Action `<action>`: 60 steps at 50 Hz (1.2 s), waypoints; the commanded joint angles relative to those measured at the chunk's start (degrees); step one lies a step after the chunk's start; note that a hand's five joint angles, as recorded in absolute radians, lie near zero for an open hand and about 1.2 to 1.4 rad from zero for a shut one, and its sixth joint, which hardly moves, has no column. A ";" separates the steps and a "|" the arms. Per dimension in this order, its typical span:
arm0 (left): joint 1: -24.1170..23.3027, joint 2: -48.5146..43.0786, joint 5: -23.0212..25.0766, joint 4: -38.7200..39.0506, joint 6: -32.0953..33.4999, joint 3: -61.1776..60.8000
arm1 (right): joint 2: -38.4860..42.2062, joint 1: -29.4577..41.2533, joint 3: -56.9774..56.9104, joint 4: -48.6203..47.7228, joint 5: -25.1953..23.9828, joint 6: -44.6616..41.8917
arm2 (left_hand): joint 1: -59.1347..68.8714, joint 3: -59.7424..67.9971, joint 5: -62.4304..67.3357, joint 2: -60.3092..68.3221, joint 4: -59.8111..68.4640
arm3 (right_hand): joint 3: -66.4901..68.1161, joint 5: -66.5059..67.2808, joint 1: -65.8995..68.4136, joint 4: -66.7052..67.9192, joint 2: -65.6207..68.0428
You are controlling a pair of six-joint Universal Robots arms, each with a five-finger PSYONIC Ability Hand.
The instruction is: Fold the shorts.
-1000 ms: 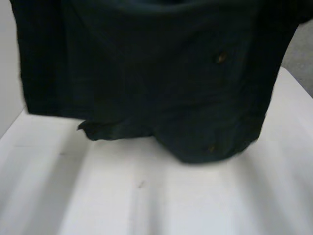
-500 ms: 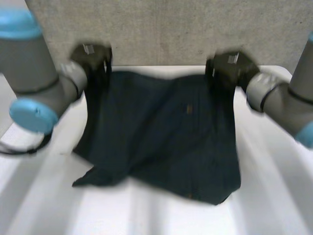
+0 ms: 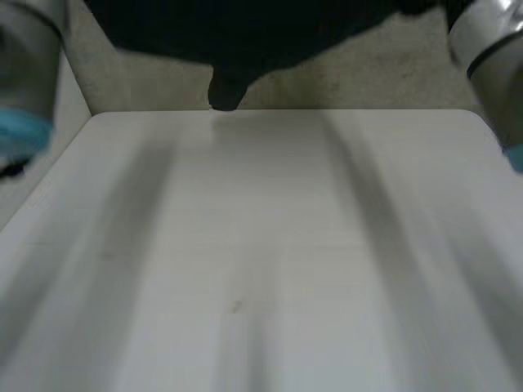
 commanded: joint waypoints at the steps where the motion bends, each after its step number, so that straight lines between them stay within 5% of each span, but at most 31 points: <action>1: -0.12 -0.23 0.09 -0.20 -0.01 -18.58 | 5.06 1.18 9.24 5.34 -4.15 -3.73 | 14.30 11.57 13.32 11.33 11.47 | 12.25 14.40 24.44 11.70 12.84; 16: -4.25 -0.94 0.09 -1.52 6.39 -41.00 | 10.43 4.00 23.66 13.78 -4.51 -13.06 | 14.30 11.57 13.32 11.33 11.47 | 12.25 14.40 24.44 11.70 12.84; 22: -4.69 4.15 0.09 -4.94 13.78 -46.54 | 4.65 3.13 28.84 19.39 -5.21 -15.86 | 14.30 11.57 13.32 11.33 11.47 | 12.25 14.40 24.44 11.70 12.84; 32: -6.89 14.00 0.18 -14.25 15.02 -52.96 | -2.83 1.19 36.05 28.80 -4.86 -26.57 | 14.30 11.57 13.32 11.33 11.47 | 12.25 14.40 24.44 11.70 12.84; 39: -13.04 16.03 2.46 -22.78 15.28 -55.51 | -6.35 -0.39 40.36 38.74 -4.33 -34.84 | 14.30 11.57 13.32 11.33 11.47 | 12.25 14.40 24.44 11.70 12.84; 40: -14.26 16.03 2.64 -23.14 15.28 -55.34 | -7.05 -1.09 41.15 40.40 -4.68 -36.33 | 11.00 8.26 10.01 8.02 8.16 | 12.25 14.40 24.44 11.70 12.84; 44: -14.02 15.32 2.73 -20.61 15.46 -52.71 | -7.50 -2.15 42.12 38.49 -4.86 -36.70 | -40.09 -42.82 -41.07 -43.06 -42.92 | 12.25 14.40 24.44 11.70 12.84; 51: -8.66 11.47 3.08 -11.99 16.60 -43.57 | -7.41 -2.24 43.97 31.47 -5.03 -34.86 | -42.70 -45.43 -43.68 -45.67 -45.53 | 12.25 14.40 24.44 11.70 12.84; 60: -3.02 -6.28 13.88 -6.61 16.16 -25.64 | -7.41 -1.97 45.73 25.92 -5.03 -31.51 | -41.86 -44.59 -42.85 -44.83 -44.69 | 12.25 14.40 24.44 11.70 12.84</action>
